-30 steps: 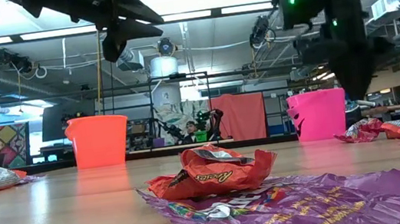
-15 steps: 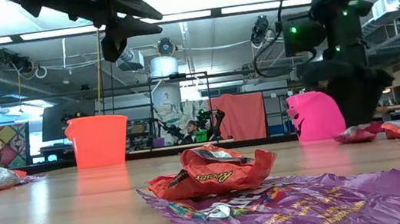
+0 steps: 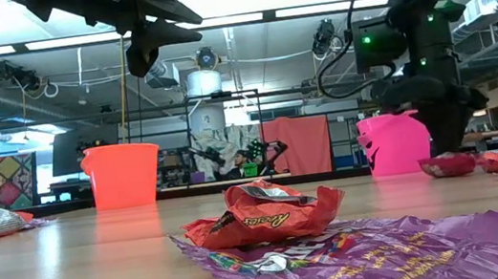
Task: Sort candy by brand, put in halloween buckets
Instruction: Put the red candy into the pink bucket
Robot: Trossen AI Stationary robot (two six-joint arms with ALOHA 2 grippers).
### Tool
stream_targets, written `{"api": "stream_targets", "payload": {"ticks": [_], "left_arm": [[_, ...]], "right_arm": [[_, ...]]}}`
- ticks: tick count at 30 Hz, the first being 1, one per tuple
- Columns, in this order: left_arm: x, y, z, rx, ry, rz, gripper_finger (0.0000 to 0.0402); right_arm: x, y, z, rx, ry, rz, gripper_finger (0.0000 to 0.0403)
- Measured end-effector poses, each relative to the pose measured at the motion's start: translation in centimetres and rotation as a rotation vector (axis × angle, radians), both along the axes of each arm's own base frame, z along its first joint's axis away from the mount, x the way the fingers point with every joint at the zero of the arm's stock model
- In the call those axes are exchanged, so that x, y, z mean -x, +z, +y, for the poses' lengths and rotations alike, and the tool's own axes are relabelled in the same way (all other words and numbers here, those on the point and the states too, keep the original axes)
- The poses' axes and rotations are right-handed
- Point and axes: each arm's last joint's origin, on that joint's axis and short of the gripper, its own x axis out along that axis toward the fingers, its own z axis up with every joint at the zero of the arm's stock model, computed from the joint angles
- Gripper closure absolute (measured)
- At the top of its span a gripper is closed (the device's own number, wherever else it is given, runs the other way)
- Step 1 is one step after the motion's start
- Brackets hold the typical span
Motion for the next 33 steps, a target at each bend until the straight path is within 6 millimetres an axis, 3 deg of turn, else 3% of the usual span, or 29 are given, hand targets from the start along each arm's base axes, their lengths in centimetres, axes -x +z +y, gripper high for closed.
{"api": "stream_targets", "payload": {"ticks": [7, 13, 19, 26, 33], "left_arm": [[0.0, 0.0, 0.0, 0.0, 0.0, 0.0, 0.0289], [0.0, 0.0, 0.1, -0.007, 0.051, 0.0, 0.0289], [0.1, 0.0, 0.4, -0.031, 0.136, 0.0, 0.0289], [0.1, 0.0, 0.4, -0.005, 0.146, -0.005, 0.0289], [0.1, 0.0, 0.5, -0.013, 0.165, -0.005, 0.0289]], "right_arm": [[-1.6, 1.8, 0.4, 0.026, 0.06, -0.069, 0.0396], [-3.7, 5.6, 0.2, 0.2, 0.074, -0.183, 0.0398], [-4.6, 9.7, -1.0, 0.375, 0.053, -0.273, 0.0399], [-3.8, 13.3, -3.4, 0.686, -0.032, -0.245, 0.0398], [-1.1, 14.1, -7.5, 0.792, -0.213, -0.151, 0.0398]]}}
